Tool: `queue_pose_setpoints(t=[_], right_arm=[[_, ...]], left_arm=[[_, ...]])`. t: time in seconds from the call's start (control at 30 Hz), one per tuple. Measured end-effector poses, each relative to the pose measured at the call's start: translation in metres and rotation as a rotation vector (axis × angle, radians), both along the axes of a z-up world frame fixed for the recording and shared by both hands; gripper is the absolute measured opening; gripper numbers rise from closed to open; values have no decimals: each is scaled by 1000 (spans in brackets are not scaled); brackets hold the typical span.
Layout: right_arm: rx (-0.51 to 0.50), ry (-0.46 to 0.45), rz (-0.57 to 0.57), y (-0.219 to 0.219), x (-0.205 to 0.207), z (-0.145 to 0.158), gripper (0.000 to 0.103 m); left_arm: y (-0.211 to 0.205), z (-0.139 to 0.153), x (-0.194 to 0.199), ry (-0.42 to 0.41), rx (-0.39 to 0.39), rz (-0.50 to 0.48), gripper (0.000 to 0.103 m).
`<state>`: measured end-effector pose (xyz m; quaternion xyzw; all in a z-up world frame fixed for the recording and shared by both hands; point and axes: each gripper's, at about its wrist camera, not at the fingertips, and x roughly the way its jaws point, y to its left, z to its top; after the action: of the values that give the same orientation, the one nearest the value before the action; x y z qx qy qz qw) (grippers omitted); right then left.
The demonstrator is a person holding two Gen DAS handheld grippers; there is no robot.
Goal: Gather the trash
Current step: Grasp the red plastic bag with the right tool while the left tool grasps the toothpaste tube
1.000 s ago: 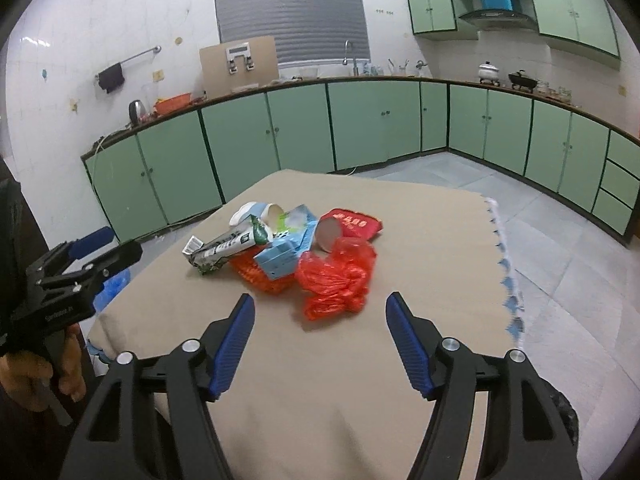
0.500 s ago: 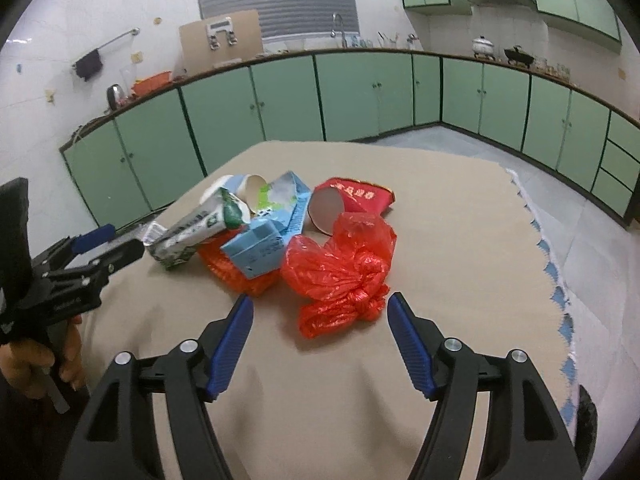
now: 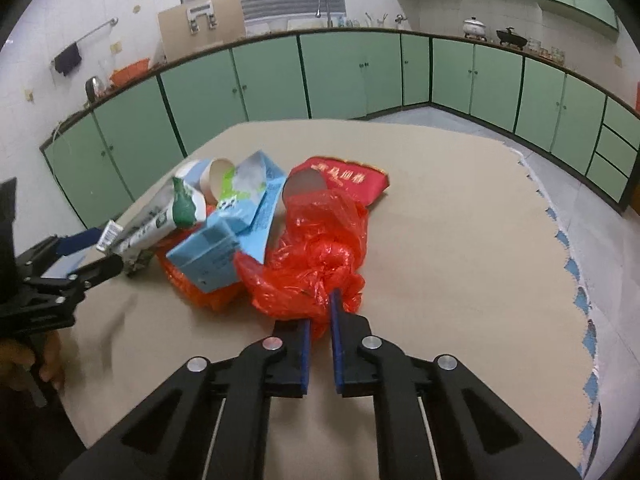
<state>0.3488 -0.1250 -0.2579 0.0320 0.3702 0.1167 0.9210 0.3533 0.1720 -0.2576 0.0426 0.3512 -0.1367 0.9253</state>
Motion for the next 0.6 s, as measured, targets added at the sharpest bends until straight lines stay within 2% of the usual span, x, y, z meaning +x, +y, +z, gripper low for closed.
queue_pose_setpoints(t=[0.17, 0.23, 0.27, 0.47, 0.6], right_arm=[[19, -9, -11, -10, -5, 8, 7], [20, -15, -15, -12, -7, 10, 7], [20, -17, -15, -14, -9, 12, 7], [22, -23, -23, -19, -16, 16, 7], [24, -25, -21, -23, -21, 17, 5]], left_arm=[[1, -7, 17, 58, -18, -31, 86], [0, -10, 21, 84, -29, -41, 65], [0, -12, 22, 95, -29, -44, 61], [-12, -5, 2, 58, -31, -73, 57], [-22, 1, -20, 36, -63, -73, 55]])
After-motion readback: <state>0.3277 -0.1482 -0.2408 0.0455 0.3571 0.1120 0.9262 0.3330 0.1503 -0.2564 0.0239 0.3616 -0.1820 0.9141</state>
